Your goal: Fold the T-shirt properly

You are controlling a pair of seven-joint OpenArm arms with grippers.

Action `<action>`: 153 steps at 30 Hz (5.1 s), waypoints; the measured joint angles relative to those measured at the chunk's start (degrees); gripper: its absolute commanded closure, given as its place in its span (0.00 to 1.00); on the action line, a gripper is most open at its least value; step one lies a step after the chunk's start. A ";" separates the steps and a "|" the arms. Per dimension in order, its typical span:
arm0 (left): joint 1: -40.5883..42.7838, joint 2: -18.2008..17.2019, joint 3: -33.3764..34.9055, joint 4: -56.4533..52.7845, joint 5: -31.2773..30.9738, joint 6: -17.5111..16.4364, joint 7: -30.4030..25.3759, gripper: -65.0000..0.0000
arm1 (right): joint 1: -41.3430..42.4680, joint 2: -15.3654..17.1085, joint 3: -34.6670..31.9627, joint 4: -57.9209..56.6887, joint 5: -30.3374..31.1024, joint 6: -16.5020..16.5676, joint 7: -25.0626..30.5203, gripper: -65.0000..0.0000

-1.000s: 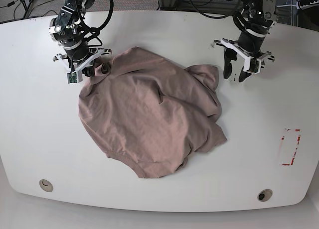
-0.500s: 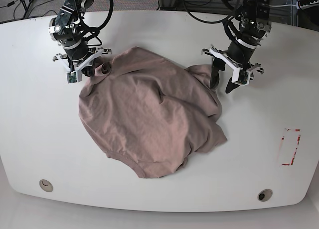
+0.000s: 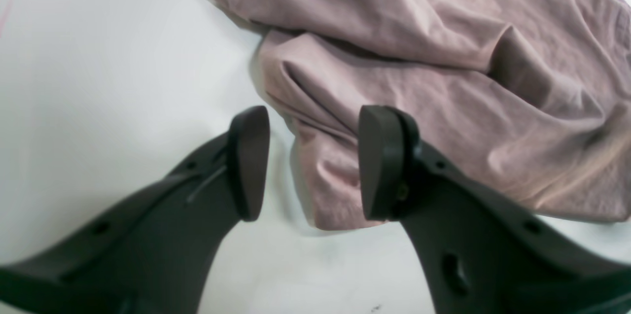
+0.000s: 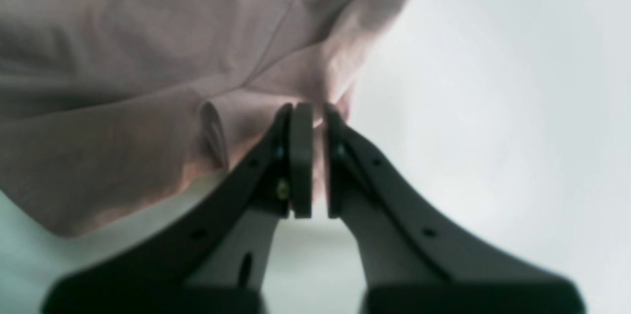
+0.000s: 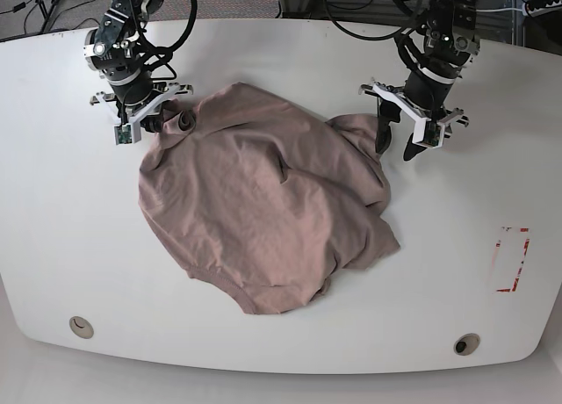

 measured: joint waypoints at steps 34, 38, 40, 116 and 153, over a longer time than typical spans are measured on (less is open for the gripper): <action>-7.17 0.04 0.11 -10.51 -5.33 -0.81 5.97 0.52 | 0.00 -0.17 -0.22 -0.28 0.11 0.02 0.07 0.96; -7.45 0.04 0.37 -10.88 -5.16 -0.39 6.58 0.52 | -0.28 -0.20 -0.02 -0.28 0.07 0.02 0.00 0.96; -7.56 -0.02 0.70 -10.93 -5.05 -0.39 6.56 0.52 | -0.33 -0.20 -0.02 -0.26 0.07 0.02 0.02 0.95; -14.27 0.59 4.92 -15.93 -3.43 -0.35 11.91 0.48 | -3.85 0.13 0.57 0.85 0.22 0.42 1.11 0.92; -14.95 2.80 6.75 -12.98 -3.69 -1.68 12.44 0.52 | -3.96 0.15 0.59 0.92 0.28 0.48 1.33 0.93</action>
